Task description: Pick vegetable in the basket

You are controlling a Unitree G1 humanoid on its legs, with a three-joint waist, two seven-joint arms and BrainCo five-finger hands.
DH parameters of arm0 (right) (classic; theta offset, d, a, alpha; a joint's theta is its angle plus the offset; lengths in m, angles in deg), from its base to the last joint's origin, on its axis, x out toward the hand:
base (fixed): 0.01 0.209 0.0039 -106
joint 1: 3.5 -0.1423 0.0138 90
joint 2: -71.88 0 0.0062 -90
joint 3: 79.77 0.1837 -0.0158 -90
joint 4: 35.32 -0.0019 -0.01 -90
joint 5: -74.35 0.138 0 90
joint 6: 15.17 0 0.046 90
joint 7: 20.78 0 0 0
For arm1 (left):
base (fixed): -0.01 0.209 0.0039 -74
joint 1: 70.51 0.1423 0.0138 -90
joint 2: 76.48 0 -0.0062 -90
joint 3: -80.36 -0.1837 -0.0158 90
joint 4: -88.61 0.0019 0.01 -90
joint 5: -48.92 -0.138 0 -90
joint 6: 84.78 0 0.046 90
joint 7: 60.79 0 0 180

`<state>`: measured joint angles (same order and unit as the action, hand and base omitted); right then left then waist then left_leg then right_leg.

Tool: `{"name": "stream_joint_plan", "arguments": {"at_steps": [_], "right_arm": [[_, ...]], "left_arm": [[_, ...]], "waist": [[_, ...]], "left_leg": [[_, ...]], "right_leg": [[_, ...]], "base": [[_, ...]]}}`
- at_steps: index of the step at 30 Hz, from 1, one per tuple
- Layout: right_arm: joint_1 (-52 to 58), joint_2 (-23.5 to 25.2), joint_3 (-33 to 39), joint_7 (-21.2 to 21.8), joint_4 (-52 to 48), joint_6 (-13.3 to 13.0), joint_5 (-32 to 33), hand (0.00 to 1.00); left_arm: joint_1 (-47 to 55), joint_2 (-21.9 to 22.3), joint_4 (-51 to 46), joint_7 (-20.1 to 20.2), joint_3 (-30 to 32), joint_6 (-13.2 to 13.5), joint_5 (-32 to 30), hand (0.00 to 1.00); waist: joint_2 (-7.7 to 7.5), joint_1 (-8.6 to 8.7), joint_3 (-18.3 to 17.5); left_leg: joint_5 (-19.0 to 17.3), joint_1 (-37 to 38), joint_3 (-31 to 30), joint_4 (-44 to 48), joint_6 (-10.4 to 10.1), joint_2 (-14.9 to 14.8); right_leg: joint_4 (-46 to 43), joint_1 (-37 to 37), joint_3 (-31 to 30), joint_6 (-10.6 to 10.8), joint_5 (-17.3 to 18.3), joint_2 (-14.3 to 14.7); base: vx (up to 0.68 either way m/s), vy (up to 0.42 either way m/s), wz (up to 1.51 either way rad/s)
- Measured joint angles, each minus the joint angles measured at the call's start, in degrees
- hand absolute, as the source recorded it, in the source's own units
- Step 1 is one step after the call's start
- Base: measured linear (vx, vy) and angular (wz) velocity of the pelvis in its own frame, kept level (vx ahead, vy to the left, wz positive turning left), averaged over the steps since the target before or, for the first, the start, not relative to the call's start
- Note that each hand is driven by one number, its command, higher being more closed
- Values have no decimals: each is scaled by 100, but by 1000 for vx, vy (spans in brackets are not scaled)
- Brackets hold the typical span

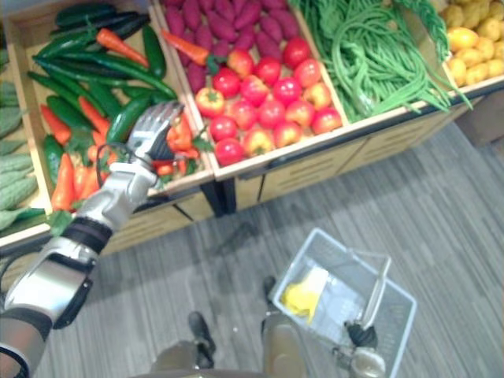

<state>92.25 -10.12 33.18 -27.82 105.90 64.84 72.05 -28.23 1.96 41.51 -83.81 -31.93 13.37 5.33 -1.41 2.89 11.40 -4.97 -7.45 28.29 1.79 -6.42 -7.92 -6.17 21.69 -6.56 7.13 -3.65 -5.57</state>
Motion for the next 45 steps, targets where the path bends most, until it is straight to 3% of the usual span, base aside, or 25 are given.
{"name": "stream_joint_plan", "arguments": {"at_steps": [18, 31, 35, 45], "right_arm": [[-77, 0, -104, -2, -97, 8, -1, 100], [-157, -2, -107, -2, -102, 44, 0, 100], [-250, -2, -130, -2, -103, 65, 2, 100], [-331, -4, -258, -4, -101, 65, 4, 100]], "left_arm": [[14, -12, 279, 195, 21, -12, 3, 0], [-1, 27, 324, 199, 423, -261, 29, 0], [-188, 35, 428, 196, 639, -254, 83, 0], [-408, 37, 586, 269, 668, -369, 81, 0]], "waist": [[-110, -20, 82], [-121, 6, 89], [-146, -12, 104], [-204, 39, 172]], "left_leg": [[67, -362, -133, 141, 71, -78], [124, -657, -132, 131, 74, -113], [248, -756, -97, 16, 71, -155], [441, -755, -55, -276, -6, -173]], "right_leg": [[232, 115, -5, -8, -294, 4], [407, 343, -17, -31, -436, 38], [523, 473, -49, -42, -725, 108], [642, 558, -176, -43, -729, 193]], "base": [[-6, -17, 3], [0, -1, -1], [-1, -9, -5], [9, -10, -2]]}}
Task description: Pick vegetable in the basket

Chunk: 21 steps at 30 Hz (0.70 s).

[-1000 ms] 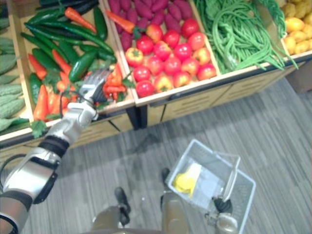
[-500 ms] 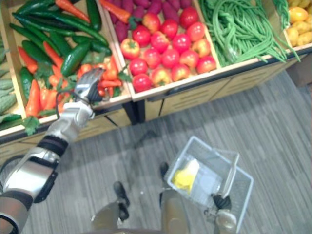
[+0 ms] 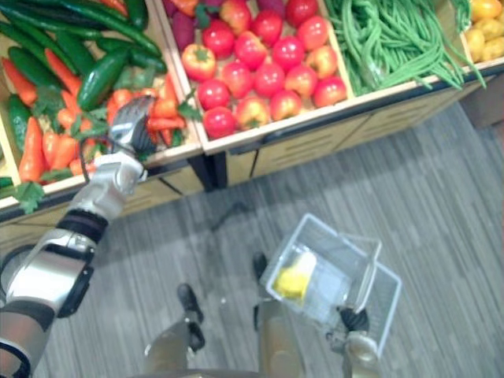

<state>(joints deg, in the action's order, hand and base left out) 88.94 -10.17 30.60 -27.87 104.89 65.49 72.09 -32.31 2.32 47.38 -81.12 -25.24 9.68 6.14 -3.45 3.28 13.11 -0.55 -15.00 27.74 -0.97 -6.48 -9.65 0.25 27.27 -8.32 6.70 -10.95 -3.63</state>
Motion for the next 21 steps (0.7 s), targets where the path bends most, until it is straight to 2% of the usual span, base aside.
{"name": "stream_joint_plan", "arguments": {"at_steps": [4, 5, 21], "right_arm": [[-9, -2, -5, 0, -6, -1, 2, 100], [-9, -1, -7, 0, -5, -1, 2, 100], [-12, -13, -60, 1, -9, -1, 5, 100]], "left_arm": [[-119, -6, 53, 71, -97, 25, 1, 0], [-120, -10, 54, 73, -97, 30, 1, 100], [-272, -52, 174, 158, -325, 47, -13, 100]], "waist": [[3, 50, 6], [4, 60, 6], [16, 110, 17]], "left_leg": [[68, -1, 24, -91, 1, 24], [67, -1, 26, -91, 1, 25], [70, 9, 130, -85, -15, -6]], "right_leg": [[0, 48, -13, 0, 0, 3], [0, 48, -14, 0, 0, 3], [62, 57, -145, -24, -22, 51]], "base": [[0, 0, 0], [0, 0, 0], [5, 0, -3]]}}
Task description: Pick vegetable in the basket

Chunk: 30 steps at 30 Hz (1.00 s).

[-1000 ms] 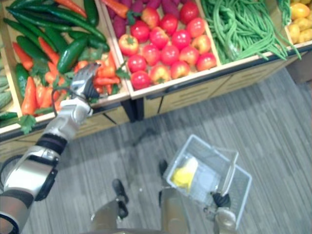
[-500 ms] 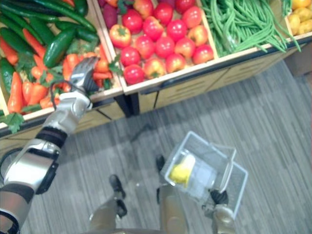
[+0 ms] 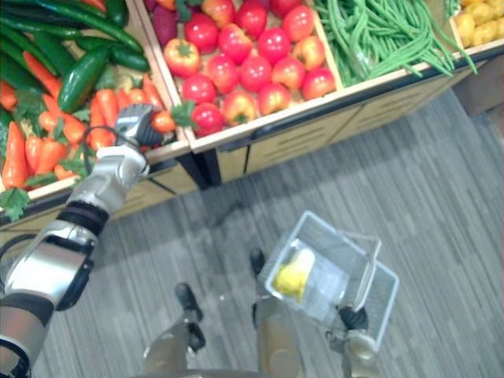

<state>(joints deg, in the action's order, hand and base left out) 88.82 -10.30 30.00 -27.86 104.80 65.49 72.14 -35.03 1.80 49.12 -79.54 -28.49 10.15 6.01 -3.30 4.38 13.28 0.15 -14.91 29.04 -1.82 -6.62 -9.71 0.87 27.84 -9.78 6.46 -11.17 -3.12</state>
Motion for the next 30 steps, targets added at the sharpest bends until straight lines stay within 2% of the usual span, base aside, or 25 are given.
{"name": "stream_joint_plan", "arguments": {"at_steps": [9, 13, 17, 22, 26, 30], "right_arm": [[2, 0, -3, 1, 9, 26, -4, 100], [21, -2, -3, 1, 15, 53, -9, 100], [139, -2, 2, 1, 18, 67, -18, 100], [200, -3, 22, 4, 21, 108, -31, 100], [317, -2, 115, 18, 24, 119, -225, 100], [453, -1, 277, 29, 26, 160, -236, 100]], "left_arm": [[1, 72, 0, -7, 20, -78, -5, 100], [1, 180, -81, -165, 387, -259, 6, 100], [0, 170, -708, -381, 630, -333, 14, 100], [-1, 91, -1205, -517, 632, -356, 13, 100], [0, -35, -1538, -518, 631, -320, 9, 100], [86, -203, -1993, -520, 582, -266, 7, 100]], "waist": [[3, 7, 0], [10, -4, -4], [21, -76, -11], [41, -161, -29], [37, -169, -45], [86, -157, -307]], "left_leg": [[37, 37, -123, 34, 11, -6], [14, 157, -233, 58, 42, -9], [-14, 263, -377, 103, 28, -37], [17, 421, -466, 98, 32, -49], [129, 588, -487, -32, 19, 42], [371, 768, -480, -360, -17, 99]], "right_leg": [[8, -121, 44, 45, -63, -23], [8, -321, 135, 45, -62, -62], [8, -541, 295, 45, -61, -86], [8, -757, 389, 34, -47, -99], [12, -915, 455, -36, 179, -171], [24, -954, 504, -38, 188, -149]], "base": [[1, 3, 5], [-5, 4, 14], [-9, -1, 20], [5, -6, 13], [20, -8, 9], [30, -5, 1]]}}
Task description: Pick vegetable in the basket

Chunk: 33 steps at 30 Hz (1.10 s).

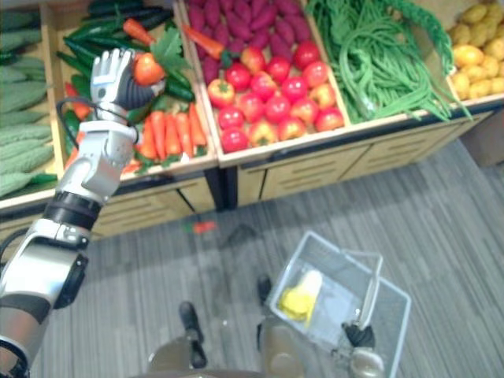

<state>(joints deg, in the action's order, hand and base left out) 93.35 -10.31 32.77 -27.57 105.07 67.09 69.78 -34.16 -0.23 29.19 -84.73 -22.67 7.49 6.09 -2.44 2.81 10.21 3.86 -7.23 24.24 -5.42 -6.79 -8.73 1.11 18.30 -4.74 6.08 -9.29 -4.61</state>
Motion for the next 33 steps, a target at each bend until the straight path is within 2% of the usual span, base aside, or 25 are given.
{"name": "stream_joint_plan", "arguments": {"at_steps": [4, 7, 10, 13, 15, 17, 21, 24, 28, 31, 33], "right_arm": [[194, -1, 125, 46, -2, 17, -19, 100], [213, -132, 182, 100, -5, 77, -330, 100], [191, -754, 76, 245, -73, 133, -853, 100], [224, -1392, -264, 380, -451, 121, -1208, 100], [226, -2001, -698, 518, -898, 20, -1360, 100], [214, -2515, -1146, 704, -1349, -213, -1462, 100], [237, -2910, -1574, 892, -1866, -478, -1571, 100], [238, -3253, -1994, 1015, -2199, -504, -1570, 100], [205, -3631, -2529, 1229, -2558, -573, -1570, 100], [84, -3707, -2826, 1259, -2705, -620, -1571, 100], [-71, -3713, -3089, 1338, -2826, -624, -1570, 100]], "left_arm": [[607, -185, -994, -2, -202, 210, 5, 100], [1383, -464, -1852, 2, -430, 549, 4, 100], [2233, -591, -2691, 78, -698, 931, 3, 100], [2549, -694, -3151, 252, -911, 1264, 5, 100], [2688, -756, -3404, 373, -1128, 1483, 30, 100], [2696, -872, -3541, 499, -1467, 1732, 190, 100], [2685, -911, -3863, 684, -1909, 1937, 218, 100], [2658, -912, -3910, 836, -2276, 2096, 413, 100], [2420, -894, -3909, 929, -2713, 2167, 435, 100], [2345, -864, -3900, 1056, -2875, 2226, 465, 100], [2337, -857, -3868, 1099, -3021, 2230, 654, 100]], "waist": [[0, 7, -234], [2, 8, -531], [17, -54, -648], [10, -108, -703], [5, -115, -780], [-16, -131, -932], [-34, -88, -1082], [-10, 16, -1150], [-24, 34, -1175], [-4, 39, -1189], [7, 123, -1198]], "left_leg": [[-23, 258, 9, -11, 13, 25], [-81, 340, 39, -14, -3, 62], [-175, 607, 220, 0, -22, 132], [-237, 768, 480, 1, -24, 180], [-309, 945, 808, 1, -49, 203], [-399, 1171, 1195, 0, -121, 178], [-516, 1496, 1624, -17, -250, 91], [-590, 1692, 1872, 1, -301, 69], [-818, 1889, 2265, 229, -366, 18], [-1006, 2023, 2575, 459, -396, -44], [-1160, 2073, 2788, 614, -426, -86]], "right_leg": [[79, -294, -1, 31, 33, -22], [108, -356, -50, 50, 65, -39], [190, -551, -237, 90, 91, -56], [190, -563, -500, 148, 73, -36], [183, -558, -812, 174, 56, 11], [168, -568, -1160, 215, 31, 117], [158, -681, -1477, 214, 32, 313], [154, -760, -1646, 208, 49, 401], [20, -786, -1987, 194, 104, 537], [-26, -819, -2276, 199, 109, 639], [-26, -851, -2456, 205, 115, 699]], "base": [[40, 0, -1], [40, -4, -7], [31, 4, -26], [11, 6, -46], [19, 6, -78], [38, 5, -89], [46, -37, -59], [21, -33, -38], [-2, -15, -43], [-13, -8, -59], [-24, 0, -53]]}}
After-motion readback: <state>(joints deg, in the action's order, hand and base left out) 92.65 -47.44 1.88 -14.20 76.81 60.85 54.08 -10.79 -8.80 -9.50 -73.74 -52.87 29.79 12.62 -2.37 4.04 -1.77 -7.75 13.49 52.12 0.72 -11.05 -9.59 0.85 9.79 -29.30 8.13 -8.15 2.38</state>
